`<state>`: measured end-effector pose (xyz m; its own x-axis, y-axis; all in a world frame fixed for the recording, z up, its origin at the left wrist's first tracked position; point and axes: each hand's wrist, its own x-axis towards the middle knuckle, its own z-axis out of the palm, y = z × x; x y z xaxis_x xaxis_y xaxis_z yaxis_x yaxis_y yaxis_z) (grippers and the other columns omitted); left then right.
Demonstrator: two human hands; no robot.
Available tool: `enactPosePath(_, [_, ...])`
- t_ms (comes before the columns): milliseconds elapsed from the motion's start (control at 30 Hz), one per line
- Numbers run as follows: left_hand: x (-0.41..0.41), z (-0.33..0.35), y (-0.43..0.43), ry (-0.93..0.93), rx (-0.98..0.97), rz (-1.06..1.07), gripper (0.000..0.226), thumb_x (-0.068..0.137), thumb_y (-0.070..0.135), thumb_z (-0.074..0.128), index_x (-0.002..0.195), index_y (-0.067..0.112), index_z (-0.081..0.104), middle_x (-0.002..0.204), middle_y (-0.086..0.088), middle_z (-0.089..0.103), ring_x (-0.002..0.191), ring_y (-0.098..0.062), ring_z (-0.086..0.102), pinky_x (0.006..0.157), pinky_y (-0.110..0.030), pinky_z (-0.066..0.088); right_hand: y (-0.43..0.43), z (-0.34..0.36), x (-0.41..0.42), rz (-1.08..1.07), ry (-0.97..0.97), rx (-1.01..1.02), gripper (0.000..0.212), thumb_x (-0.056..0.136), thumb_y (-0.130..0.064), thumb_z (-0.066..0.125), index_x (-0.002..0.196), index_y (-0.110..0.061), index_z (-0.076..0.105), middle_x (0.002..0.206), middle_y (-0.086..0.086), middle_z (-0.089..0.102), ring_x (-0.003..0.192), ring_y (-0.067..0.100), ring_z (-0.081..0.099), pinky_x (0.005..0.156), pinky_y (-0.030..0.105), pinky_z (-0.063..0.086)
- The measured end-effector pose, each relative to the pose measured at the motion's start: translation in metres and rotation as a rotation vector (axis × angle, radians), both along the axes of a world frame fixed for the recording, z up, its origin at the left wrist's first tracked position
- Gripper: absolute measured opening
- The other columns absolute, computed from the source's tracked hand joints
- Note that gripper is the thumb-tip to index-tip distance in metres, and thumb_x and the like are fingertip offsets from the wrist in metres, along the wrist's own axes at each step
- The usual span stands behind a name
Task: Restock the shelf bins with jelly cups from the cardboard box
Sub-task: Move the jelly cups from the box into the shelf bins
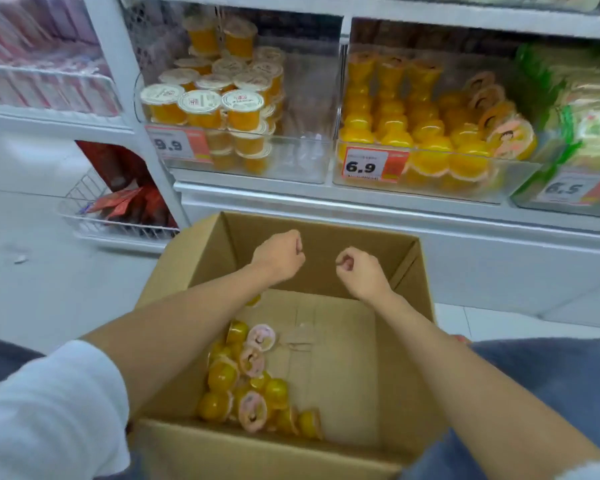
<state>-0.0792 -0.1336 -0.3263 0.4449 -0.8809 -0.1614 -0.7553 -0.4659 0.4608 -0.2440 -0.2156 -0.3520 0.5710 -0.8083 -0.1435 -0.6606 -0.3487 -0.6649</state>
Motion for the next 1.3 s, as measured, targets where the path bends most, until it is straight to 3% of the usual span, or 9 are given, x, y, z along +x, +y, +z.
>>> enactPosePath(267, [0.047,-0.129,0.122,0.055,0.593,-0.018,0.017,0.089,0.024,0.057,0.103,0.018,0.066,0.112,-0.004,0.067,0.105,-0.024,0.062,0.081,-0.025,0.045,0.074,-0.142,-0.007,0.133,0.419,0.547,0.020,0.087,-0.009,0.059,0.105,-0.018,0.063,0.106,0.007,0.061,0.098,0.021,0.056,0.088,0.027,0.047])
enactPosePath(400, [0.035,-0.164,0.134,0.151,0.782,-0.155,0.056,0.087,0.035,0.066,0.137,0.021,0.047,0.139,-0.002,0.050,0.126,-0.024,0.049,0.095,-0.025,0.039,0.105,-0.179,0.005,0.299,0.562,0.637,0.045,0.078,-0.022,0.068,0.121,-0.014,0.060,0.119,0.007,0.061,0.110,0.026,0.059,0.092,0.028,0.049])
enactPosePath(567, [0.034,-0.185,0.141,-0.284,0.981,-0.488,0.080,0.081,0.049,0.068,0.147,0.026,0.030,0.151,-0.003,0.023,0.138,-0.031,0.022,0.112,-0.043,0.029,0.147,-0.238,0.032,0.505,0.600,0.655,0.064,0.061,-0.053,0.065,0.120,-0.030,0.054,0.126,0.003,0.059,0.111,0.024,0.058,0.097,0.032,0.048])
enactPosePath(767, [0.047,-0.191,0.139,-0.305,0.953,-0.581,0.078,0.067,0.054,0.078,0.135,0.031,0.049,0.142,0.000,0.030,0.134,-0.025,0.024,0.115,-0.044,0.024,0.167,-0.243,0.034,0.509,0.576,0.520,0.097,0.069,-0.018,0.080,0.146,-0.020,0.021,0.150,0.010,0.030,0.138,0.031,0.031,0.114,0.040,0.030])
enactPosePath(867, [0.051,-0.190,0.136,-0.210,0.924,-0.474,0.075,0.065,0.054,0.080,0.130,0.026,0.053,0.138,-0.001,0.034,0.130,-0.024,0.030,0.112,-0.038,0.028,0.164,-0.239,0.029,0.422,0.499,0.585,0.084,0.073,-0.028,0.076,0.141,-0.016,0.028,0.141,0.012,0.040,0.132,0.031,0.039,0.109,0.039,0.037])
enactPosePath(1033, [0.052,-0.161,0.118,0.104,0.754,-0.147,0.069,0.068,0.047,0.081,0.126,0.020,0.054,0.126,-0.003,0.057,0.095,-0.018,0.057,0.087,-0.030,0.047,0.129,-0.206,0.021,-0.226,0.155,0.931,0.035,0.081,-0.033,0.064,0.104,-0.016,0.045,0.090,0.006,0.061,0.073,0.016,0.057,0.061,0.027,0.046])
enactPosePath(1133, [0.051,-0.131,0.098,0.449,0.544,0.097,0.062,0.072,0.036,0.083,0.124,0.018,0.053,0.122,0.001,0.061,0.105,-0.017,0.059,0.083,-0.034,0.054,0.089,-0.172,0.020,-0.385,-0.075,1.147,0.017,0.088,-0.028,0.055,0.095,-0.014,0.062,0.094,0.010,0.063,0.063,0.017,0.056,0.053,0.025,0.043])
enactPosePath(1200, [0.047,-0.105,0.079,0.777,0.379,0.245,0.057,0.077,0.019,0.081,0.125,0.020,0.051,0.123,0.000,0.059,0.107,-0.019,0.061,0.075,-0.035,0.059,0.065,-0.140,0.021,-0.408,-0.224,1.195,0.024,0.092,-0.031,0.053,0.108,-0.014,0.060,0.096,0.010,0.062,0.065,0.020,0.060,0.058,0.027,0.046])
enactPosePath(1300, [0.032,-0.061,0.047,1.098,0.141,0.322,0.053,0.079,-0.003,0.073,0.124,0.016,0.054,0.126,-0.008,0.060,0.108,-0.022,0.063,0.079,-0.034,0.060,0.035,-0.078,0.023,-0.399,-0.440,1.237,0.032,0.093,-0.038,0.050,0.113,-0.014,0.058,0.109,0.014,0.063,0.096,0.029,0.063,0.094,0.037,0.048])
